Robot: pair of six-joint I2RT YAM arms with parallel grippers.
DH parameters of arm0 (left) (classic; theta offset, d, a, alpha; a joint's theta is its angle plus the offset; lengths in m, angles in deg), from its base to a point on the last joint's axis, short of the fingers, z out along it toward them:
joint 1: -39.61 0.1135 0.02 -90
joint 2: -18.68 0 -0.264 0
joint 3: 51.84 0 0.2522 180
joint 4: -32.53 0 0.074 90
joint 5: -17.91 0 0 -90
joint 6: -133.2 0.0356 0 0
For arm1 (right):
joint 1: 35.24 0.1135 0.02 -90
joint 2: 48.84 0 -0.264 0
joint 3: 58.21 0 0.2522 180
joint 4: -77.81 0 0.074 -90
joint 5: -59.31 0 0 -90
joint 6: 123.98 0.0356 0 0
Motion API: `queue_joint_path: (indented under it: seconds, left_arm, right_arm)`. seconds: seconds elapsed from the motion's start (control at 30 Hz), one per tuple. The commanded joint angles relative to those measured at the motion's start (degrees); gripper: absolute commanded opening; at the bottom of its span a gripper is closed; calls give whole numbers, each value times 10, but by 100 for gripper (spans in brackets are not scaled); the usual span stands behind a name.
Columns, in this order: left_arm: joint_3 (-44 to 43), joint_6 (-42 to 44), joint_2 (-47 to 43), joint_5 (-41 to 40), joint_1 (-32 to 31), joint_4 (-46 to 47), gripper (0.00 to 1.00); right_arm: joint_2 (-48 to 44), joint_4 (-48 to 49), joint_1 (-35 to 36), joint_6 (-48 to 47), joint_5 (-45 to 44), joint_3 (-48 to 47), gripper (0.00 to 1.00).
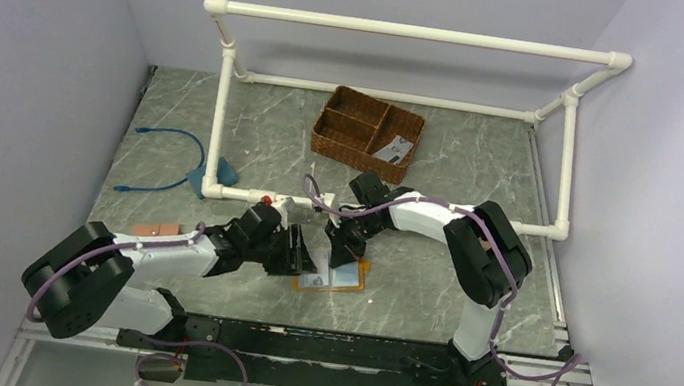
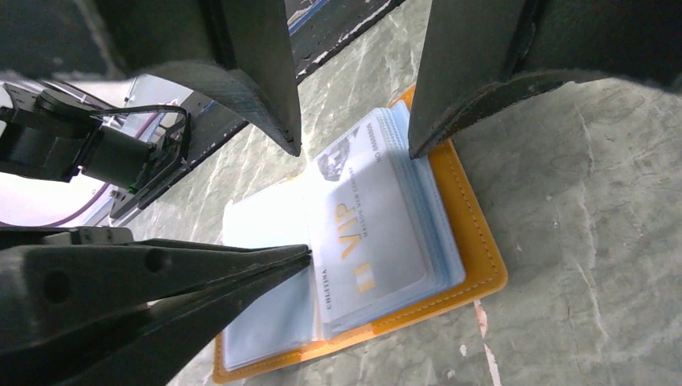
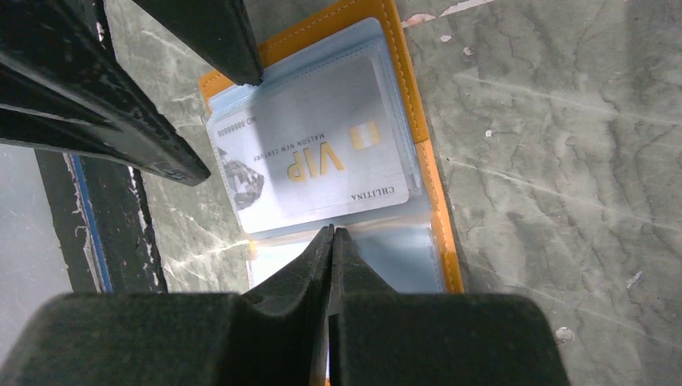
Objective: Take the credit cards out of the card holder
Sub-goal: Remove the credit card from the card holder.
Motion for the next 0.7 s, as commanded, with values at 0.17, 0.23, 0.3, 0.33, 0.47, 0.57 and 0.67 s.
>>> queue_joint_path:
  seconds: [0.17,0.23,0.3,0.33,0.47,0.57,0.67]
  left_arm:
    - [-21,-1,30,21,-2,35,58]
    - [-15,-7,34,26,-2,52,58]
    - [-11,-16,38,32,-2,73,56]
    - [-5,-20,39,36,-2,91,55]
    - [12,-33,33,44,-2,140,50]
    - [18,-35,20,43,-2,152,47]
    - [20,-34,4,34,-2,143,46]
  right_arm:
    - [9,-1,2,1,-10,-18,3]
    - [10,-2,2,1,-8,-18,3]
    - [10,-3,1,1,-7,-18,3]
    - [10,-3,2,1,-7,-18,3]
    - [10,-4,2,1,-6,-19,3]
    - [10,-5,2,1,-6,-20,3]
    - [9,-7,2,1,-7,-22,3]
